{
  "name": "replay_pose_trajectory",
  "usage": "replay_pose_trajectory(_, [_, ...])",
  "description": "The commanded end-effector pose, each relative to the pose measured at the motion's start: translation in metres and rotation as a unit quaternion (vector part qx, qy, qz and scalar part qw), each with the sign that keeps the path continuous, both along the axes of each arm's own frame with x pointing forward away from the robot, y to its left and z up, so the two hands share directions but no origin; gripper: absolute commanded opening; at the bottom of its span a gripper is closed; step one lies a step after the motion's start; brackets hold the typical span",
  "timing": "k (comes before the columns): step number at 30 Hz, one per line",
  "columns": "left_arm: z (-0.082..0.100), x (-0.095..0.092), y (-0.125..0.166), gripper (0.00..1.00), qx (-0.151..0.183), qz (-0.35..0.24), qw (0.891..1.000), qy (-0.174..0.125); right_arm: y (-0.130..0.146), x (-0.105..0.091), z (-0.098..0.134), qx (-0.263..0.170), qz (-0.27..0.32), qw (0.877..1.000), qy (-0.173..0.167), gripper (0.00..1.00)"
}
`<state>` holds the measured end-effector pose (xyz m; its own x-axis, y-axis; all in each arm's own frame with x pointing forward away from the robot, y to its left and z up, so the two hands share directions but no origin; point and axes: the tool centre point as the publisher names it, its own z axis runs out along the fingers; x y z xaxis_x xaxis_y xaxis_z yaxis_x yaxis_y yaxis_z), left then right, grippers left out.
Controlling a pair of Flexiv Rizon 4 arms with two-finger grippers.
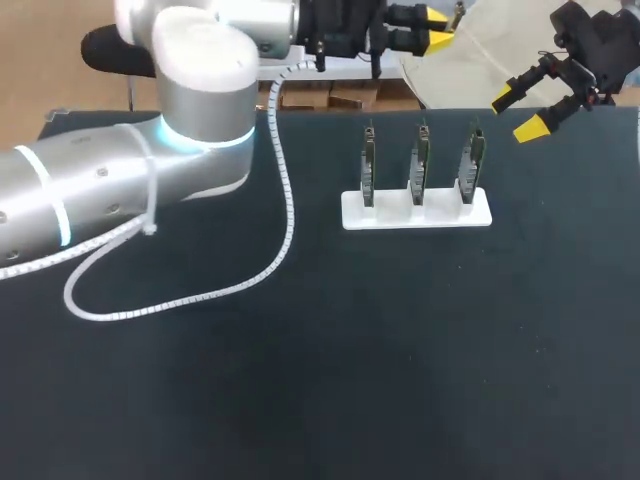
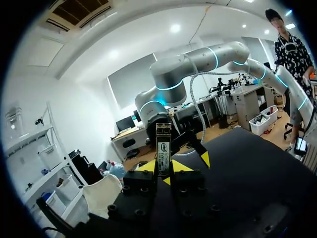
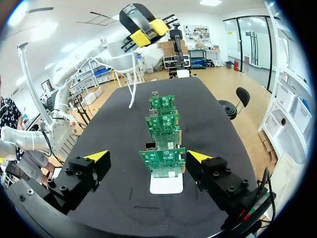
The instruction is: Pick up the optical module with the left hand, and insert it into the network port with the right hand.
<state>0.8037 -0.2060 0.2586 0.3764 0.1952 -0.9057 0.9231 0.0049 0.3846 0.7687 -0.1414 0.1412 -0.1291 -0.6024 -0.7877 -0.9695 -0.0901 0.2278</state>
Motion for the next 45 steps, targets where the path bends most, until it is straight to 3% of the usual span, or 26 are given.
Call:
replay_pose_trajectory(1, [-0.01,0.015,-0.021,0.0,-0.014,-0.022,1.0,0.012,0.0,0.002,0.0,0.0,0.001,1.0,0.001,1.0])
replay_pose_trajectory(11, [-0.029,0.011,-0.044,0.0,-0.027,-0.033,0.997,0.065,0.0,0.002,0.0,0.0,0.001,1.0,0.001,1.0])
replay_pose_trajectory(20, [-0.032,0.001,-0.044,0.0,-0.044,-0.014,0.994,0.095,0.0,0.002,0.0,0.0,0.001,1.0,0.001,1.0])
replay_pose_trajectory(36, [-0.047,-0.017,-0.04,0.0,-0.027,-0.054,0.985,0.165,0.0,0.002,0.0,0.0,0.001,1.0,0.001,1.0])
replay_pose_trajectory(45, [-0.051,-0.023,-0.044,0.0,-0.02,-0.053,0.981,0.186,0.0,0.002,0.0,0.0,0.001,1.0,0.001,1.0])
